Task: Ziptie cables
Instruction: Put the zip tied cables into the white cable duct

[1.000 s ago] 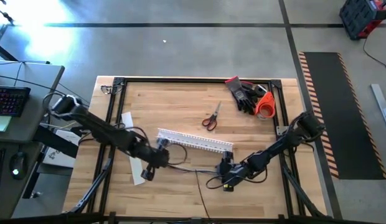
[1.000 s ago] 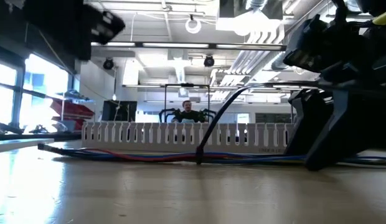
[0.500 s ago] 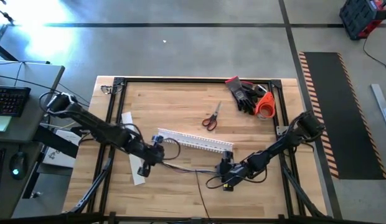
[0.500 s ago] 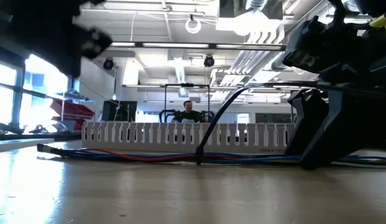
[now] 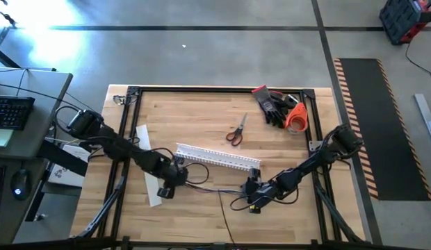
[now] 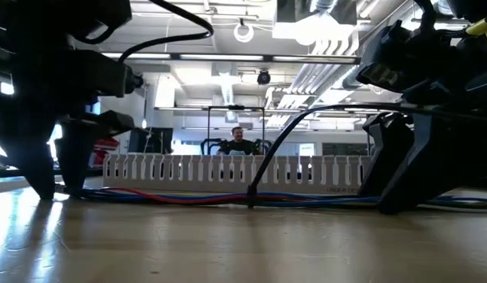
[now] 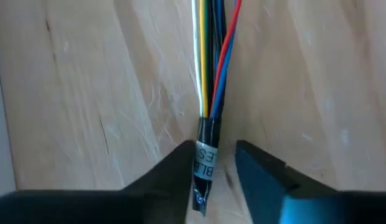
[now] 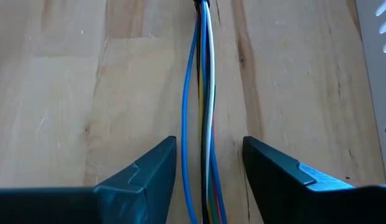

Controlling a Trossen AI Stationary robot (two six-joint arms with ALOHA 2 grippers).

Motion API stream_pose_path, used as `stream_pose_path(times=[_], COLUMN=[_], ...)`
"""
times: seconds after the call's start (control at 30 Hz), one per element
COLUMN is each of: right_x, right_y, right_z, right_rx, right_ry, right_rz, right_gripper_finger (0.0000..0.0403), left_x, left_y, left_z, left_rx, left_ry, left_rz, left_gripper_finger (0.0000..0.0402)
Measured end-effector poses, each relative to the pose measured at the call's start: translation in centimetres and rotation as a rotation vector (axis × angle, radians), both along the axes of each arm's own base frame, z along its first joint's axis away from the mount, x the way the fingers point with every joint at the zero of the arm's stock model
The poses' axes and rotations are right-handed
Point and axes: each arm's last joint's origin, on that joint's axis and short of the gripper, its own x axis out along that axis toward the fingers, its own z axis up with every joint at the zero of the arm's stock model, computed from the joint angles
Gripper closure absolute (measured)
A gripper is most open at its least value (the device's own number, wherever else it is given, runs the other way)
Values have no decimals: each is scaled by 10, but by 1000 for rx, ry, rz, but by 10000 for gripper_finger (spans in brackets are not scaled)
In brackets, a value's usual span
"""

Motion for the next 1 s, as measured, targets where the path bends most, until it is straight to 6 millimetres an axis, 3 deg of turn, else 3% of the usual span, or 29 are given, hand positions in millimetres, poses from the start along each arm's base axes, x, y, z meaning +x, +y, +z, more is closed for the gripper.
stream_pose_path(times=[0.13,0.23,0.37,0.57,0.67,0.83,1.0], right_x=[0,0,0,0,0,-1,1], right_y=[0,0,0,0,0,2,12], right_z=[0,0,0,0,0,0,7], right_rx=[0,0,-1,-23,-25,-12,-23], right_ry=[0,-1,-1,-8,-8,-2,19], right_rz=[0,0,2,9,10,13,29], right_gripper_finger=[232,232,227,218,226,276,388], left_x=[3,5,12,1,-10,-22,-28], left_y=[0,-3,-7,-7,-2,3,8], left_z=[7,24,68,126,138,153,153], left_rx=[16,23,-13,-72,-69,-46,32], left_ry=[-24,-54,-196,-425,-471,-532,-511], left_rz=[8,8,-11,-45,-29,3,36], left_gripper_finger=[386,390,397,399,400,401,401])
